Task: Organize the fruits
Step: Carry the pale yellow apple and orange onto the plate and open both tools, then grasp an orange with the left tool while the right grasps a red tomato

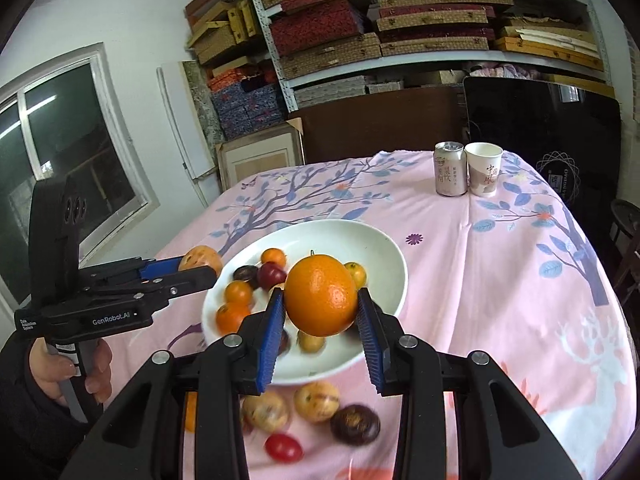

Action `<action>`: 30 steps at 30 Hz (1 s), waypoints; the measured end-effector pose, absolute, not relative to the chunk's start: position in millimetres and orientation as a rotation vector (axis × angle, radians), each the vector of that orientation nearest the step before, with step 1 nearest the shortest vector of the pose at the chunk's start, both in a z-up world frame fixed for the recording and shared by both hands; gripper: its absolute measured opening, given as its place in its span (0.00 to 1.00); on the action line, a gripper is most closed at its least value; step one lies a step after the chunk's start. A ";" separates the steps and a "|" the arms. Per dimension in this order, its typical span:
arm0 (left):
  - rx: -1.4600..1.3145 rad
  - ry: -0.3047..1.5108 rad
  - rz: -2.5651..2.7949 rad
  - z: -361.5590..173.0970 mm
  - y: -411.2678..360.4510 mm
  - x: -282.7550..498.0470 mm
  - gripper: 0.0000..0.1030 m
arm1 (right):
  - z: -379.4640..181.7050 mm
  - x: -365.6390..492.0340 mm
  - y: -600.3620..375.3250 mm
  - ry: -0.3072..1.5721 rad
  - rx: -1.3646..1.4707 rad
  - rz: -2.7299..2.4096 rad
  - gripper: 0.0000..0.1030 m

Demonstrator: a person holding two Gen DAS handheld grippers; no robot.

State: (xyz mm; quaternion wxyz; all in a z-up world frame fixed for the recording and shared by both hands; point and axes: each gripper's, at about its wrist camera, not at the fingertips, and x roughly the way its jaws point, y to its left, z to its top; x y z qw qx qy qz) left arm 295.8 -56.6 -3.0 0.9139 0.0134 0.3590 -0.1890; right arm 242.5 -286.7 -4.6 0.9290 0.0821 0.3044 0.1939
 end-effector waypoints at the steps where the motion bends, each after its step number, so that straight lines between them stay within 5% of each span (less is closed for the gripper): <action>1: 0.032 0.746 -0.377 -7.0 -59.4 309.3 0.43 | -8.4 252.5 -284.1 0.632 0.165 0.392 0.36; 11: -0.019 0.866 -0.315 -56.4 -64.2 388.2 0.43 | -46.1 314.5 -269.6 0.709 0.097 0.333 0.36; 13: -0.027 0.857 -0.317 -57.6 -63.4 391.9 0.49 | -51.0 320.3 -266.9 0.718 0.084 0.335 0.36; 15: -0.034 0.831 -0.308 -53.0 -61.9 390.2 0.67 | -53.0 322.4 -263.8 0.717 0.070 0.337 0.37; 17: -0.044 0.802 -0.310 -44.2 -59.1 385.3 0.70 | -50.0 320.1 -264.0 0.694 0.060 0.328 0.46; 30: 0.122 0.738 -0.409 -23.3 -52.0 251.7 0.74 | -38.2 234.5 -303.3 0.649 0.204 0.343 0.54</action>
